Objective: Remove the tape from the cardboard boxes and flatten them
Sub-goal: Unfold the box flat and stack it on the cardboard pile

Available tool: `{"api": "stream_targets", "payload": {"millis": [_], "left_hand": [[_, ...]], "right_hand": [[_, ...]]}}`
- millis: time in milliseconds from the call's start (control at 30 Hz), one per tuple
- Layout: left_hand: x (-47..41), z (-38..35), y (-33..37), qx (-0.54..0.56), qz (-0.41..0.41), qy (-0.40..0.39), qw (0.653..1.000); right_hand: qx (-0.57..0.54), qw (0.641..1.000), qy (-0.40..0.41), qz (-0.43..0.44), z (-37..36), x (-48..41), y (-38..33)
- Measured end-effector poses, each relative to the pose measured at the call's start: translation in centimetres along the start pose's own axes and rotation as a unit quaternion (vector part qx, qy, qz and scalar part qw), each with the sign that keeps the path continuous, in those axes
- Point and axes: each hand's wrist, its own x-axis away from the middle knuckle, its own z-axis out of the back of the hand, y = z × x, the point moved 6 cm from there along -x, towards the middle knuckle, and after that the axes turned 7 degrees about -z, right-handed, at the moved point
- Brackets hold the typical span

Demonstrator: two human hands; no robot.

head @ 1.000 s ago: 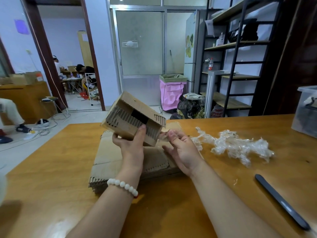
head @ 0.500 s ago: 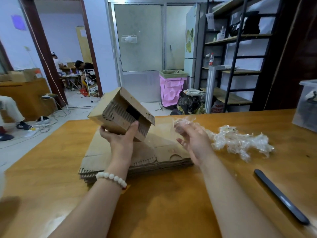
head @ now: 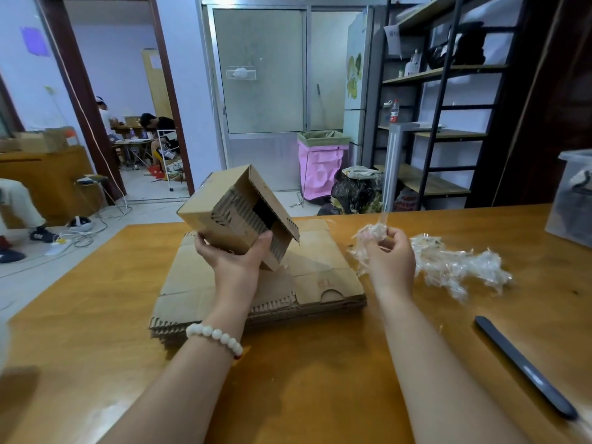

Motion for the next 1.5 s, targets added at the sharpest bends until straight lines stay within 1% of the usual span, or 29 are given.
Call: {"api": "stream_targets", "payload": {"millis": [67, 167, 200, 267, 367, 500, 600, 667, 733, 833, 900, 967, 1033, 1067, 1100, 1133, 1167, 1233, 1300, 1333, 1367, 1433, 1467, 1500], "left_hand": [[0.3, -0.2, 0.2, -0.019, 0.001, -0.017, 1.0], [0.6, -0.6, 0.4, -0.072, -0.016, -0.042, 0.996], [0.6, -0.7, 0.5, -0.097, -0.025, -0.051, 0.994], [0.7, -1.1, 0.5, -0.149, -0.036, -0.074, 0.985], [0.8, -1.4, 0.7, -0.201, -0.038, -0.094, 0.974], [1.0, -1.7, 0.8, -0.231, -0.045, -0.102, 0.966], [1.1, -1.8, 0.7, -0.24, -0.046, -0.111, 0.963], [1.1, -1.9, 0.7, -0.245, -0.048, -0.118, 0.961], [1.2, -2.1, 0.7, -0.251, -0.049, -0.128, 0.958], [1.3, -2.2, 0.7, -0.262, -0.052, -0.145, 0.953], [1.3, -2.2, 0.7, -0.267, -0.05, -0.154, 0.95], [1.4, -2.3, 0.7, -0.272, -0.049, -0.166, 0.947], [1.5, -2.5, 0.6, -0.278, -0.052, -0.175, 0.943], [1.6, -2.5, 0.6, -0.284, -0.058, -0.172, 0.942], [1.7, -2.5, 0.6, -0.293, -0.066, -0.162, 0.94], [1.8, -2.5, 0.7, -0.303, -0.077, -0.15, 0.938], [2.0, -2.5, 0.9, -0.314, -0.091, -0.135, 0.935], [2.2, -2.2, 1.6, -0.327, -0.128, -0.106, 0.93], [2.4, -2.2, 2.3, -0.336, -0.18, -0.093, 0.92], [2.5, -2.2, 2.7, -0.347, -0.217, -0.092, 0.908], [2.6, -2.4, 3.0, -0.364, -0.268, -0.089, 0.888], [3.3, -2.9, 3.6, -0.397, -0.384, -0.082, 0.83], [3.6, -3.2, 3.7, -0.408, -0.424, -0.083, 0.804], [3.9, -3.5, 3.8, -0.41, -0.455, -0.091, 0.786]], "right_hand": [[0.057, 0.997, 0.047, 0.036, 0.8, -1.0, 0.0], [0.158, 0.979, 0.095, 0.092, 1.7, -2.2, 0.2], [0.177, 0.974, 0.103, 0.097, 2.1, -2.6, 0.4], [0.199, 0.97, 0.114, 0.076, 2.7, -3.2, 1.2], [0.273, 0.956, 0.1, 0.047, 2.9, -3.6, 2.0], [0.407, 0.911, 0.075, 0.01, 2.3, -3.8, 2.5], [0.46, 0.886, 0.047, -0.033, 1.8, -3.7, 3.0], [0.481, 0.875, 0.026, -0.041, 1.5, -3.6, 3.3], [0.488, 0.872, 0.028, -0.03, 1.4, -3.5, 3.2], [0.427, 0.903, 0.057, 0.001, 1.8, -3.1, 2.3], [0.378, 0.923, 0.062, 0.043, 1.9, -2.6, 1.2], [0.317, 0.943, 0.029, 0.099, 1.2, -1.9, -0.1], [0.19, 0.972, -0.044, 0.134, 0.0, -0.5, -1.4], [0.115, 0.979, -0.094, 0.141, -0.7, 0.5, -2.1], [0.056, 0.977, -0.152, 0.139, -1.6, 1.8, -2.7], [0.028, 0.969, -0.204, 0.139, -2.5, 3.1, -3.1], [0.022, 0.958, -0.244, 0.145, -3.4, 4.1, -3.1], [0.029, 0.941, -0.298, 0.161, -4.9, 5.7, -2.9], [0.005, 0.932, -0.329, 0.15, -5.6, 6.3, -2.6], [-0.027, 0.931, -0.34, 0.133, -5.7, 6.3, -2.5], [-0.058, 0.93, -0.344, 0.119, -5.7, 6.2, -2.4], [-0.094, 0.931, -0.335, 0.111, -5.2, 5.9, -2.8], [-0.102, 0.933, -0.328, 0.107, -4.9, 5.8, -3.1], [-0.109, 0.936, -0.319, 0.096, -4.7, 5.4, -3.1]]}}
